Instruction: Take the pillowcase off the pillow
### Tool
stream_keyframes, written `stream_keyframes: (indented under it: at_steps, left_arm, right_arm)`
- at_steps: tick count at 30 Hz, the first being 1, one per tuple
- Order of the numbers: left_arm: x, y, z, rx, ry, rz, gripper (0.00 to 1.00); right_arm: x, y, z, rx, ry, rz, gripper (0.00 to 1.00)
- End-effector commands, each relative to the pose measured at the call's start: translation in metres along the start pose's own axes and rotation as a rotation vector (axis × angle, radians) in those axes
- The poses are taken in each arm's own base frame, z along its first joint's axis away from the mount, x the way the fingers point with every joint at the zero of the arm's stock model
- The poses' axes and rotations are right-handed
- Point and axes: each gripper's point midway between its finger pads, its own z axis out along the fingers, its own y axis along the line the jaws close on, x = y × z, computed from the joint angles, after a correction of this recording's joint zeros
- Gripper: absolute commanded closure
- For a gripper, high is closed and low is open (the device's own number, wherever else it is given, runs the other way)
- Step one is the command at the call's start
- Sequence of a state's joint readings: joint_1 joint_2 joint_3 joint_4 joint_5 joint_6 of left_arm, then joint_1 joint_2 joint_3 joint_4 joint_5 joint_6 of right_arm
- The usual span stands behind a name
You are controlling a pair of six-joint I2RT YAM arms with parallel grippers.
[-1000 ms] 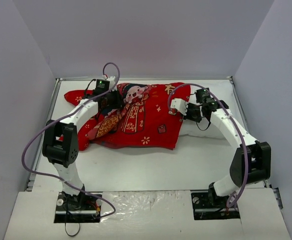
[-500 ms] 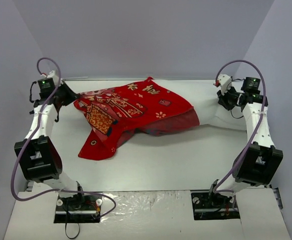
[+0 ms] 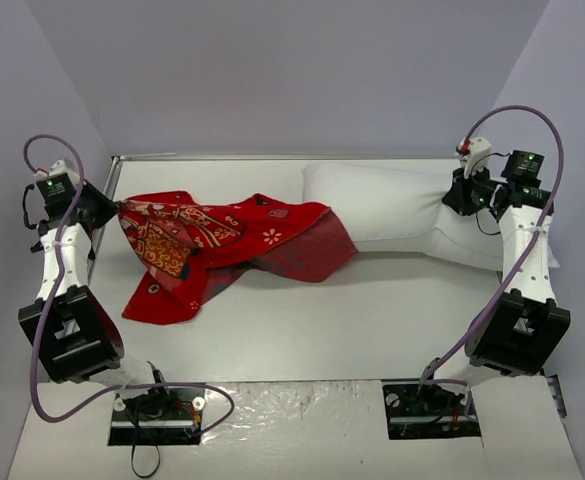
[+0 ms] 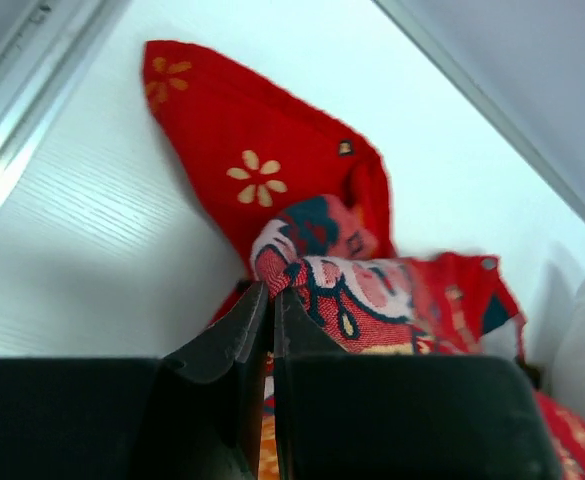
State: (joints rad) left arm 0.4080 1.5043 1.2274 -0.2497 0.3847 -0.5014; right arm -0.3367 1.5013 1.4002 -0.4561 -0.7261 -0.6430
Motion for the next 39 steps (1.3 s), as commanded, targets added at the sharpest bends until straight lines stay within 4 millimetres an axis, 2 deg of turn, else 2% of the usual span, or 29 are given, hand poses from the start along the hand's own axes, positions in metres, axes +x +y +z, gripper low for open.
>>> stream_keyframes:
  at_steps: [1, 2, 3, 6, 8, 10, 14, 18, 21, 24, 30, 33, 35, 37, 38, 39]
  left_arm:
    - [-0.038, -0.018, -0.014, 0.059, -0.146, 0.001, 0.98]
    - [-0.028, -0.032, -0.007, 0.109, -0.117, -0.024, 0.98]
    - [-0.021, -0.040, -0.003, 0.139, -0.096, -0.023, 0.98]
    - [-0.014, -0.062, 0.001, 0.187, -0.070, 0.001, 0.98]
    - [-0.023, -0.063, -0.002, 0.178, -0.096, -0.004, 0.98]
    - [-0.038, -0.061, -0.011, 0.163, -0.135, -0.010, 0.98]
    - [-0.055, -0.067, -0.018, 0.159, -0.178, -0.028, 0.98]
    - [-0.053, -0.066, -0.016, 0.138, -0.180, -0.030, 0.98]
    - [-0.050, -0.059, -0.016, 0.112, -0.175, -0.030, 0.98]
    - [-0.053, -0.053, -0.020, 0.089, -0.197, -0.039, 0.98]
    - [-0.062, -0.056, -0.028, 0.080, -0.222, -0.033, 0.98]
    - [-0.065, -0.061, -0.031, 0.095, -0.232, -0.039, 0.98]
    - [-0.061, -0.072, -0.026, 0.133, -0.221, -0.054, 0.98]
    - [-0.038, -0.108, -0.019, 0.213, -0.164, -0.014, 0.98]
    - [-0.024, -0.120, -0.010, 0.230, -0.125, 0.006, 0.98]
    - [0.000, -0.149, -0.008, 0.285, -0.075, 0.045, 0.98]
  right_arm:
    - [-0.079, -0.022, -0.036, 0.062, -0.249, 0.122, 1.00]
    - [-0.087, -0.018, -0.035, 0.042, -0.273, 0.248, 1.00]
    - [-0.095, -0.016, -0.035, 0.033, -0.296, 0.291, 1.00]
    - [-0.137, -0.007, -0.039, 0.014, -0.426, 0.383, 1.00]
    - [-0.163, 0.002, -0.055, 0.017, -0.507, 0.383, 1.00]
    - [-0.194, 0.006, -0.081, 0.039, -0.621, 0.368, 1.00]
    - [-0.215, -0.003, -0.115, 0.157, -0.733, 0.423, 1.00]
    - [-0.229, -0.016, -0.142, 0.259, -0.835, 0.485, 1.00]
    - [-0.234, -0.025, -0.155, 0.307, -0.871, 0.506, 1.00]
    - [-0.231, -0.028, -0.160, 0.330, -0.879, 0.527, 1.00]
    - [-0.209, -0.040, -0.162, 0.426, -0.851, 0.562, 1.00]
    - [-0.192, -0.043, -0.156, 0.454, -0.803, 0.607, 1.00]
    - [-0.173, -0.038, -0.135, 0.433, -0.740, 0.658, 1.00]
    - [-0.160, -0.031, -0.117, 0.433, -0.691, 0.679, 1.00]
    - [-0.150, -0.019, -0.095, 0.428, -0.644, 0.689, 1.00]
    - [-0.146, -0.009, -0.084, 0.418, -0.619, 0.678, 1.00]
